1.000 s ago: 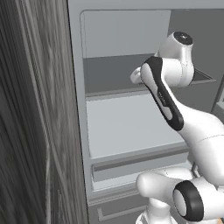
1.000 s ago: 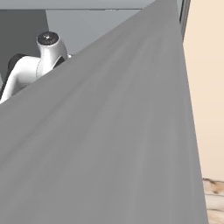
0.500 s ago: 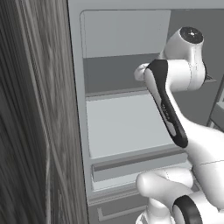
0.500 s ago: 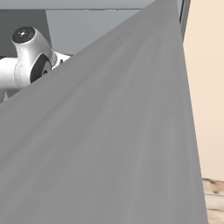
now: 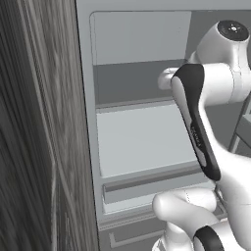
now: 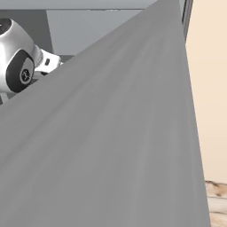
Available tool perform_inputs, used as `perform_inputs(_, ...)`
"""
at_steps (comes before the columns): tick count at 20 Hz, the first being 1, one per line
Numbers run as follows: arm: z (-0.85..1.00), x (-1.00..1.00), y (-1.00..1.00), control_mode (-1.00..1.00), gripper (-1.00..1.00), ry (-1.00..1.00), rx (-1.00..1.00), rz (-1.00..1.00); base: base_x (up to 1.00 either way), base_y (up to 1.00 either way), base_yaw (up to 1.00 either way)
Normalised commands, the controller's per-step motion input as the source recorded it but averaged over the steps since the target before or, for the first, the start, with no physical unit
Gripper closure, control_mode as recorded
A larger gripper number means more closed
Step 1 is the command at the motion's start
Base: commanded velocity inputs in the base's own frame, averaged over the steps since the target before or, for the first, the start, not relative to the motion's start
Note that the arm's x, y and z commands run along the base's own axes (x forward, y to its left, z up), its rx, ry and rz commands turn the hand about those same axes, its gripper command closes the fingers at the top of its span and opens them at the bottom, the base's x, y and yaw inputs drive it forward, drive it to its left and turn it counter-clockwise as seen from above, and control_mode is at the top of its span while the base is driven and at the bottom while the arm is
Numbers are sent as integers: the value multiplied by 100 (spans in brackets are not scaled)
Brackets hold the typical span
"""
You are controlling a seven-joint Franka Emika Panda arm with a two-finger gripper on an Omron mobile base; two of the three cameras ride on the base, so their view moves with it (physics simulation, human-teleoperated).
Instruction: Retrieve the bottle and the shaker from the cabinet and place them next to the mixing bowl on the counter. Then add garlic from the fridge to the mixing bowl.
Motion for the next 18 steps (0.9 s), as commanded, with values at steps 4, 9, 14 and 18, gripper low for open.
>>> perform_inputs(4,-1,-54,-21,-100,100,0,9,0,0,0,0)
perform_inputs(9,-26,-20,-19,-100,100,0,6,0,0,0,0)
perform_inputs(14,-41,0,-2,-100,100,0,0,0,0,0,0)
perform_inputs(18,-7,0,0,-100,100,0,1,0,0,0,0)
